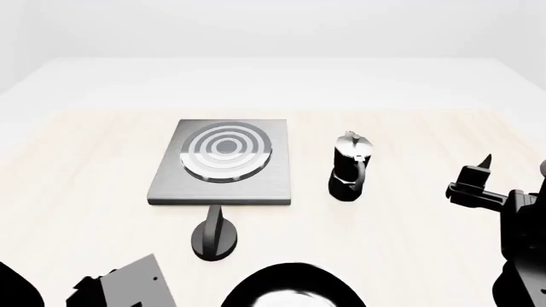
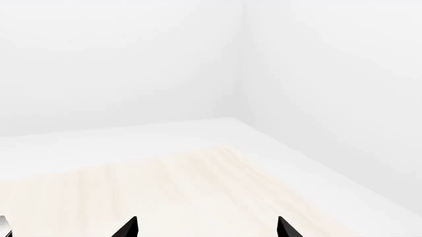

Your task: Turn on the stove and put the frying pan on it.

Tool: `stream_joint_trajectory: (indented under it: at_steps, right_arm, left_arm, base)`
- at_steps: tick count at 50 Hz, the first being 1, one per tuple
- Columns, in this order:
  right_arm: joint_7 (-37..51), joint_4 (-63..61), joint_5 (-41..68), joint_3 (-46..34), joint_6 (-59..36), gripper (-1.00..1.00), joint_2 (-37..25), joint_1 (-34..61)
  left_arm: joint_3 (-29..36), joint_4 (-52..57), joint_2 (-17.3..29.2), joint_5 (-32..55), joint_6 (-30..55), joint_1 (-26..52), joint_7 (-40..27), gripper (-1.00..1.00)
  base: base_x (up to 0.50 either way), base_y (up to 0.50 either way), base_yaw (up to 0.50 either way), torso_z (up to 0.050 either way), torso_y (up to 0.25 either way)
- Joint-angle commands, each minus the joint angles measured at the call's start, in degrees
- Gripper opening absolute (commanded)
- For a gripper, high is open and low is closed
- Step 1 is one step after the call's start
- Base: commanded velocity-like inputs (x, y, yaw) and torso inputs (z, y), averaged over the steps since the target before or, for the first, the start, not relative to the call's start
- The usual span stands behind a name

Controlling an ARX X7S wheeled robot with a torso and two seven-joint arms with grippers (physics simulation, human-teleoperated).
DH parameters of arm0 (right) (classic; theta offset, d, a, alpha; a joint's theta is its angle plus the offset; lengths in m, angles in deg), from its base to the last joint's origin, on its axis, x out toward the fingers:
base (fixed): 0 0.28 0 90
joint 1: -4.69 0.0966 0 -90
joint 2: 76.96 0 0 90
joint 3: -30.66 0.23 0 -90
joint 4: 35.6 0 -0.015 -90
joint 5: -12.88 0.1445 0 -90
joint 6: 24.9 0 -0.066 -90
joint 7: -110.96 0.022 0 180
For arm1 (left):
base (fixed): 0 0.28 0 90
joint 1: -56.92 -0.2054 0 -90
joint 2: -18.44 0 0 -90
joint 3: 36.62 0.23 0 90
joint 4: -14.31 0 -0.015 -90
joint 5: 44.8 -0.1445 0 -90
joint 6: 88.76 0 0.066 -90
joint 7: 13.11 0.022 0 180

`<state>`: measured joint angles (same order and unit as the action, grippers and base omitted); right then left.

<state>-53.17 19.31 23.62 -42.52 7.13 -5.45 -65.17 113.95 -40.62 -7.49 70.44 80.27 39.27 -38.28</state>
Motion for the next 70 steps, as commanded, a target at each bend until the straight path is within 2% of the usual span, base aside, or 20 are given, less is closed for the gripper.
stream_joint_trajectory:
  at_steps: [1, 20, 28, 41, 52, 57, 70]
  right_arm:
    - [0.18, -0.07, 0.14, 0.00, 0.18, 1.00, -0.01, -0.21]
    - [0.36, -0.24, 0.51, -0.13, -0.05, 1.00, -0.29, 0.19]
    - [0.43, -0.03, 0.56, -0.12, 0.44, 1.00, -0.25, -0.25]
    - [0.60, 0.12, 0.71, -0.22, 0.78, 1.00, -0.22, -0.48]
    - [0.71, 0.44, 0.84, -0.31, 1.16, 1.00, -0.20, -0.62]
    - [0.79, 0.35, 0.93, -0.58, 0.93, 1.00, -0.26, -0.38]
    - [0.88, -0.32, 1.32, -0.65, 0.44, 1.00, -0.46, 0.00]
  left_arm:
    - [-0.61, -1.22, -0.96, -6.50, 0.19, -3.04, 5.27, 1.00]
    - [-0.25, -2.57, 0.08, -11.55, -0.76, -5.89, 9.43, 1.00]
    - [0.00, -3.38, 0.08, -16.36, -1.93, -8.14, 12.90, 1.00]
    - [0.08, -4.49, 1.08, -17.67, -2.07, -8.04, 13.73, 1.00]
    - [1.34, -5.88, 0.36, -24.67, -4.42, -11.18, 18.96, 1.00]
    - [2.24, -7.47, -0.61, -29.50, -6.16, -12.46, 23.65, 1.00]
    - [5.71, -13.25, -4.75, -39.10, -9.20, -14.29, 32.75, 1.00]
  base:
    - [0.00, 0.00, 0.00, 0.000, 0.000]
    - [0.00, 0.00, 0.00, 0.000, 0.000]
    - [0.00, 0.00, 0.00, 0.000, 0.000]
    - [0.00, 0.00, 0.00, 0.000, 0.000]
    - [0.00, 0.00, 0.00, 0.000, 0.000]
    - [0.00, 0.00, 0.00, 0.000, 0.000]
    - [0.00, 0.00, 0.00, 0.000, 0.000]
